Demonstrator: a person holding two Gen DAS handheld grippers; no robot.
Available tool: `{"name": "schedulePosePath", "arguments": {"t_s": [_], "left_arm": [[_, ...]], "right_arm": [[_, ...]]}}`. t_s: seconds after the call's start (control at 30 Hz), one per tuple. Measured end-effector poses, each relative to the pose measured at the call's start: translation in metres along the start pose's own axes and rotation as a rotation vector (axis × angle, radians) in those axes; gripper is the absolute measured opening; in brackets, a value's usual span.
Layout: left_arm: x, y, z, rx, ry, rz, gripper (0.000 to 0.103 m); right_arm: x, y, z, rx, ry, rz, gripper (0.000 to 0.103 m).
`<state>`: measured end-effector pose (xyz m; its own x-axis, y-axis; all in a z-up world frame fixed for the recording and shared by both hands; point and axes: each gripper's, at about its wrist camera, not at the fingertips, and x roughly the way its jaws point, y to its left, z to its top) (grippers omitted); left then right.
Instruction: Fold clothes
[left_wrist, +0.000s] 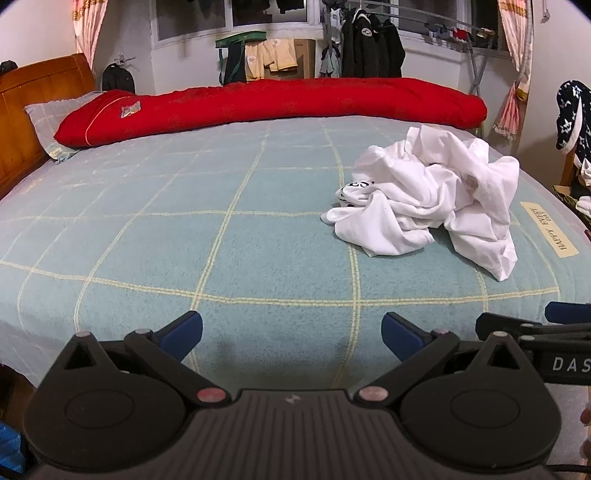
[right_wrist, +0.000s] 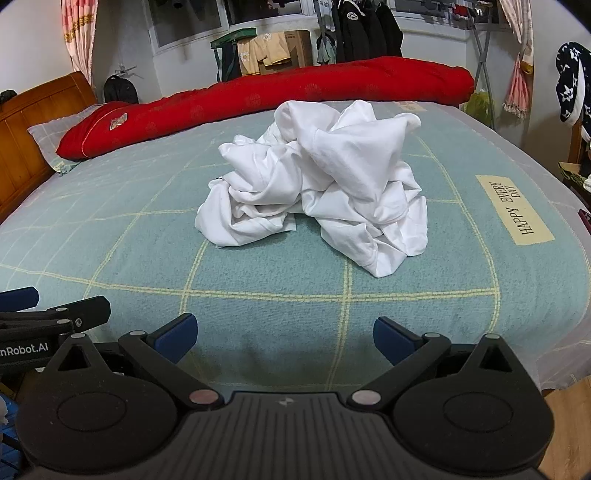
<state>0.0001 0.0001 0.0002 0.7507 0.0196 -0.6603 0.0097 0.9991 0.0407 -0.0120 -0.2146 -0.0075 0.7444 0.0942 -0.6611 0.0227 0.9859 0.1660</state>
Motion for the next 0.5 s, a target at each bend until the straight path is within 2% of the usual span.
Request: {"name": "schedulePosePath", "arguments": {"t_s": [0.5], "left_arm": [[0.0001, -0.0004, 0.0, 0.008, -0.002, -0.006, 0.102]], "right_arm": [[-0.0005, 0.0009, -0.0011, -0.003, 0.003, 0.0, 0.103]]}}
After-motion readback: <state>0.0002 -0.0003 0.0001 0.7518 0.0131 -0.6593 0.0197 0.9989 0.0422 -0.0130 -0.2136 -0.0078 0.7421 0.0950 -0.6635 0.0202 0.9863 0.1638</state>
